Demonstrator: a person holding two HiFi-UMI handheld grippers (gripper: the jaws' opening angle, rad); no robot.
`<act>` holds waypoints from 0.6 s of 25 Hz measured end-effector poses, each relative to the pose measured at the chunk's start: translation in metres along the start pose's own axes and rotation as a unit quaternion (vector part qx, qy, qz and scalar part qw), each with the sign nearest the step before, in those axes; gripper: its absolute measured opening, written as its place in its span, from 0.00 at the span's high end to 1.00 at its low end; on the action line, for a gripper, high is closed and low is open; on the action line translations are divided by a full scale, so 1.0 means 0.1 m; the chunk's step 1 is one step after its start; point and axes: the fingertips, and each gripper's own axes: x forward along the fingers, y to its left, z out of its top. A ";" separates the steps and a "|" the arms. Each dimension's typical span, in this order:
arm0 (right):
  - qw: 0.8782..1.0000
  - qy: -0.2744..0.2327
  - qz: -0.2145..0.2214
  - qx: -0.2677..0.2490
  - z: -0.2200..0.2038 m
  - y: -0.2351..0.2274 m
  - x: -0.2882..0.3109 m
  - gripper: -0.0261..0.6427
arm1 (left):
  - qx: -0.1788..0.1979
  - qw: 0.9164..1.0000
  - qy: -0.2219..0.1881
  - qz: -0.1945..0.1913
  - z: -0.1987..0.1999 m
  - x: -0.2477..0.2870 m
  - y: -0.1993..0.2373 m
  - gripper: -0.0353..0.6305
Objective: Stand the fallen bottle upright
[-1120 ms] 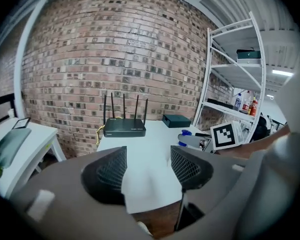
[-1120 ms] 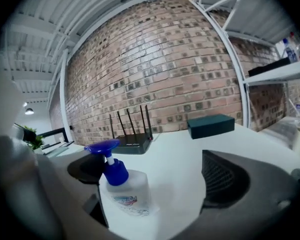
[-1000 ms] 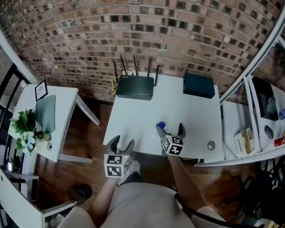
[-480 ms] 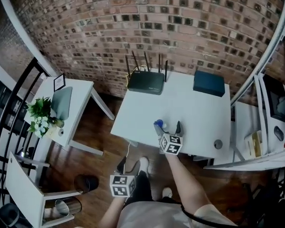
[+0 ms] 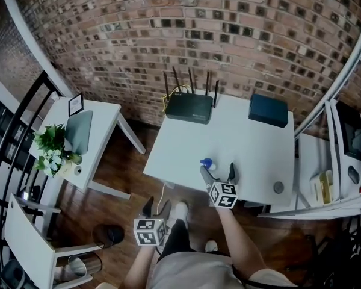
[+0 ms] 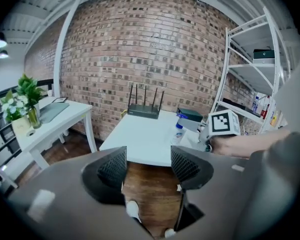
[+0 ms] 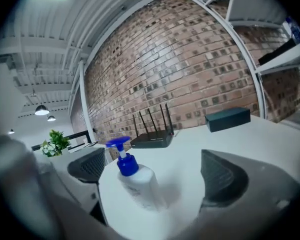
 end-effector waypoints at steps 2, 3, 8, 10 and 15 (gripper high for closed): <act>1.000 -0.012 0.013 -0.012 0.15 0.05 -0.26 0.10 | 0.008 1.000 -0.025 -0.011 0.25 0.06 -0.06 0.51; 0.999 -0.022 0.018 -0.016 0.26 0.07 -0.41 0.10 | 0.014 0.999 -0.039 -0.019 0.38 0.07 -0.12 0.51; 0.994 -0.095 0.028 -0.043 1.03 0.13 -1.23 0.11 | 0.056 0.990 -0.124 -0.036 0.90 -0.14 -0.59 0.51; 0.991 -0.121 0.023 -0.057 1.34 0.12 -1.56 0.11 | 0.077 0.983 -0.163 -0.038 1.09 -0.32 -0.86 0.51; 0.986 -0.144 0.007 -0.083 1.76 0.11 -2.27 0.18 | 0.118 0.964 -0.238 -0.027 1.41 -0.87 -1.46 0.51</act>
